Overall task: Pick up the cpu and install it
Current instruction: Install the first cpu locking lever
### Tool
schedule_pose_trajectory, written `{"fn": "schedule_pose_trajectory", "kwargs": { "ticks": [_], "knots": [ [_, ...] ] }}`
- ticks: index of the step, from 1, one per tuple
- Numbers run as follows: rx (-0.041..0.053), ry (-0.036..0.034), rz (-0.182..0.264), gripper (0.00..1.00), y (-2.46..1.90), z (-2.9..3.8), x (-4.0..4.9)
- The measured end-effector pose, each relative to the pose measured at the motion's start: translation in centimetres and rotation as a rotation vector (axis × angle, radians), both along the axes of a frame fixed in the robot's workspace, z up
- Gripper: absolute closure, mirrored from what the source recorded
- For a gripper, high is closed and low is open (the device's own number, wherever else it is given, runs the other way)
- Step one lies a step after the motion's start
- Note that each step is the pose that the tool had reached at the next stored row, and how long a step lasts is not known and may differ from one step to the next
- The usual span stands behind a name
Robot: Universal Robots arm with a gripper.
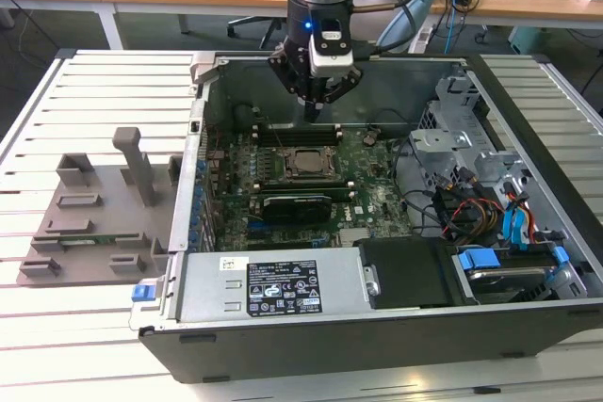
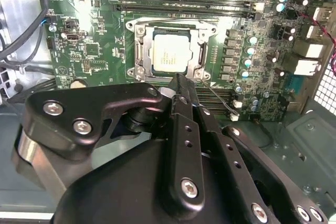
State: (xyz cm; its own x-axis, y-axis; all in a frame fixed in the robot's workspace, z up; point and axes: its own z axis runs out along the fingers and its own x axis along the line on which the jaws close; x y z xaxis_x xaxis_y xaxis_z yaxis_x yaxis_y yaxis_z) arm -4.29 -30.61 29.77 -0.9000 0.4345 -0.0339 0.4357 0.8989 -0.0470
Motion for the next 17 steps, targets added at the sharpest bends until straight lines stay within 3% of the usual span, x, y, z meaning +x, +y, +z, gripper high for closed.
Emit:
{"fn": "schedule_pose_trajectory", "kwargs": {
  "ticks": [17],
  "knots": [
    [0.0001,0.0000,0.094,0.89,0.00,0.00,0.00]
  ]
}}
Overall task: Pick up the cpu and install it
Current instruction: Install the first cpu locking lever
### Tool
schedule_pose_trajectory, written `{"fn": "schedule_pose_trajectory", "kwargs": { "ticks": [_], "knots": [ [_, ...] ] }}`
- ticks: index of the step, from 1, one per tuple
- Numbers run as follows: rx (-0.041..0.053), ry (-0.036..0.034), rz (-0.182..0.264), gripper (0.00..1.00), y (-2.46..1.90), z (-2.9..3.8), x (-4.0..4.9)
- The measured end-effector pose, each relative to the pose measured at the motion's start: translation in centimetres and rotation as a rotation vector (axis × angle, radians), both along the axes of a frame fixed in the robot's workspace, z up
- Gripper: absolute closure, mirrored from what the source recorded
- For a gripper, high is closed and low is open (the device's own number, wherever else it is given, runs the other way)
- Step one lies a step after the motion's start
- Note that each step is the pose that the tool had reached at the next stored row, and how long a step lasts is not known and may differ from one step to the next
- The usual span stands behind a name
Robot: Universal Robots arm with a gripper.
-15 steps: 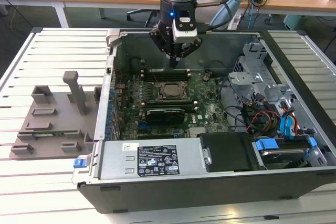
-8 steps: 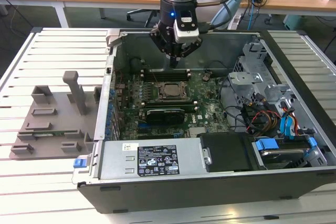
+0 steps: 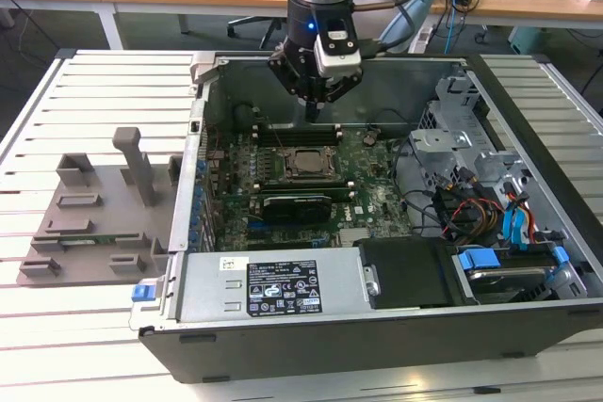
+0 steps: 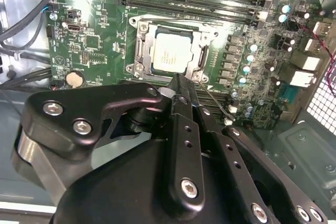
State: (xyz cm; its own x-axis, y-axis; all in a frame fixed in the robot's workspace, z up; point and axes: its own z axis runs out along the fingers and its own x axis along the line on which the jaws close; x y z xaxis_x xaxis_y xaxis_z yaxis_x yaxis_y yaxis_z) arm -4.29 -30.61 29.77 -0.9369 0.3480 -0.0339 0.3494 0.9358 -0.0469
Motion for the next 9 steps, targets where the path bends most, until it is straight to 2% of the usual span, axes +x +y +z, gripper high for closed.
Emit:
{"fn": "schedule_pose_trajectory", "kwargs": {
  "ticks": [4,6,9],
  "knots": [
    [-0.0001,0.0001,0.026,0.89,0.00,0.00,0.00],
    [0.0071,0.0000,0.042,0.89,0.00,0.00,0.00],
    [0.0286,-0.0004,0.059,0.89,0.00,0.00,0.00]
  ]
}}
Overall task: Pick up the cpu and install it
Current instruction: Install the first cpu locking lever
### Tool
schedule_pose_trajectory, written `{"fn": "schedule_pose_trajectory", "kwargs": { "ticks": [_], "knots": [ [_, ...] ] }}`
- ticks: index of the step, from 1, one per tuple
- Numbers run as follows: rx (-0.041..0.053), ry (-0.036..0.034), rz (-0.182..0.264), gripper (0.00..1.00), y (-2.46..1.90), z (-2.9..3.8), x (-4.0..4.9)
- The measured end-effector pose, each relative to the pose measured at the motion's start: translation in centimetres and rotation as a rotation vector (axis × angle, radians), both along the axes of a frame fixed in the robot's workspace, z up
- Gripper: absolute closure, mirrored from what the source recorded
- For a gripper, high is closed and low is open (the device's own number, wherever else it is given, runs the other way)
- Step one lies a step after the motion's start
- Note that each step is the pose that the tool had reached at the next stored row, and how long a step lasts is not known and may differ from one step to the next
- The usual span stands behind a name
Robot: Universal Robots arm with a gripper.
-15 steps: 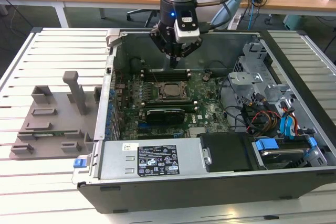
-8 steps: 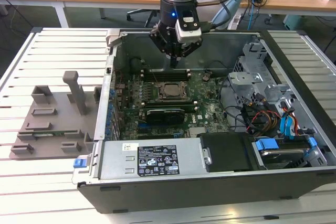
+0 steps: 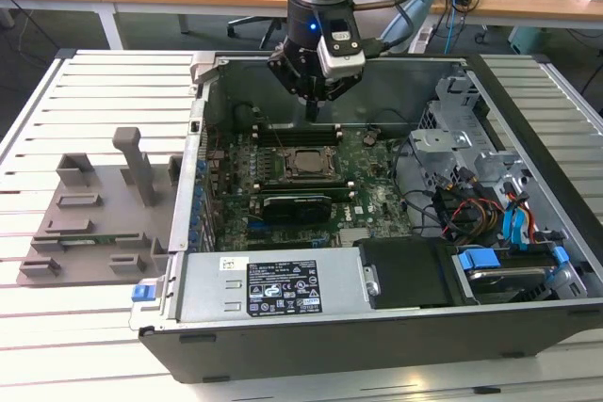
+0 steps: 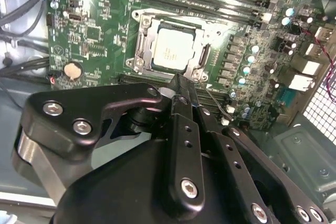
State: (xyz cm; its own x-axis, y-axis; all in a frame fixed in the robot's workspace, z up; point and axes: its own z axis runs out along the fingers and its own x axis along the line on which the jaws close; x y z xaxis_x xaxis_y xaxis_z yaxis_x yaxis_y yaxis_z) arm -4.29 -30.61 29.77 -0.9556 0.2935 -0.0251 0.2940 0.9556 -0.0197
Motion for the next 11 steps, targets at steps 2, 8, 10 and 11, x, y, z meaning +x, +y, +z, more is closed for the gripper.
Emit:
{"fn": "schedule_pose_trajectory", "kwargs": {
  "ticks": [2,8,10,11],
  "knots": [
    [0.0119,-0.0001,0.005,0.89,0.00,0.00,0.00],
    [0.0119,0.0004,0.079,0.89,0.00,0.00,0.00],
    [0.0118,0.0005,0.102,0.89,0.00,0.00,0.00],
    [0.0119,0.0006,0.111,0.89,0.00,0.00,0.00]
  ]
}}
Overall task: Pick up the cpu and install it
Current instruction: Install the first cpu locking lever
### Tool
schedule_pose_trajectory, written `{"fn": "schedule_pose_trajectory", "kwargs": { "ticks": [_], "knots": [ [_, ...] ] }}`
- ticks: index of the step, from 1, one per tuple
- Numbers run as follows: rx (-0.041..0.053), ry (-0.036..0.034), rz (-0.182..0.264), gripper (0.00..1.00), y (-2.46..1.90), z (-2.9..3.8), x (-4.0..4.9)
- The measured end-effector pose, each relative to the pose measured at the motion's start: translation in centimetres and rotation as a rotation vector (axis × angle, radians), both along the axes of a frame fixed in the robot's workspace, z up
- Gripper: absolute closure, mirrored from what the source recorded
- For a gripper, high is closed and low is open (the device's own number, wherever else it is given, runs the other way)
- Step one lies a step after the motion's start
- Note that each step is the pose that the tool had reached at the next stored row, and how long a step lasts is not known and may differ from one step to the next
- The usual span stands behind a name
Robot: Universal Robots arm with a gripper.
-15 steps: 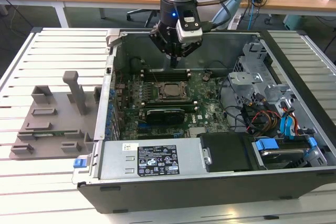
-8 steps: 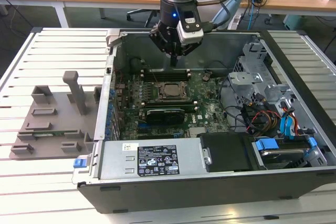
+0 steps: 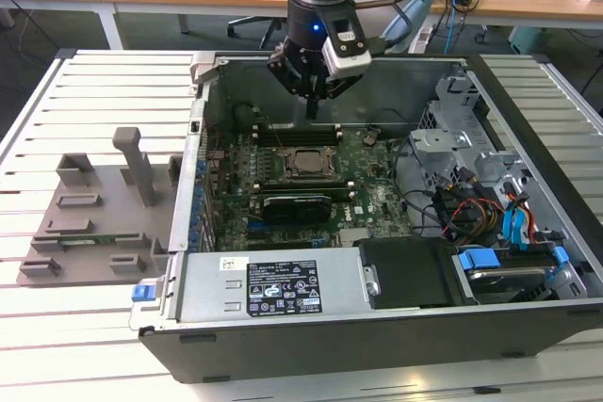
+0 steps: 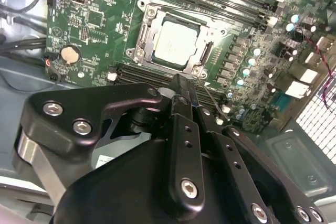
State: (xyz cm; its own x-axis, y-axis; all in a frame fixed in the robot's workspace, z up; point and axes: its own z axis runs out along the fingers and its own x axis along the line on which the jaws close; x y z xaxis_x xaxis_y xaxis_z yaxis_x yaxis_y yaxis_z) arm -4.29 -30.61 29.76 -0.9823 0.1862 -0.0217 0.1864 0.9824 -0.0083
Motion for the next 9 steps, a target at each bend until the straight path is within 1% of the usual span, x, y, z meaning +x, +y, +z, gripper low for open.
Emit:
{"fn": "schedule_pose_trajectory", "kwargs": {
  "ticks": [4,9],
  "knots": [
    [0.0000,0.0000,0.040,0.89,0.00,0.00,0.00],
    [0.0000,0.0001,0.076,0.89,0.00,0.00,0.00]
  ]
}}
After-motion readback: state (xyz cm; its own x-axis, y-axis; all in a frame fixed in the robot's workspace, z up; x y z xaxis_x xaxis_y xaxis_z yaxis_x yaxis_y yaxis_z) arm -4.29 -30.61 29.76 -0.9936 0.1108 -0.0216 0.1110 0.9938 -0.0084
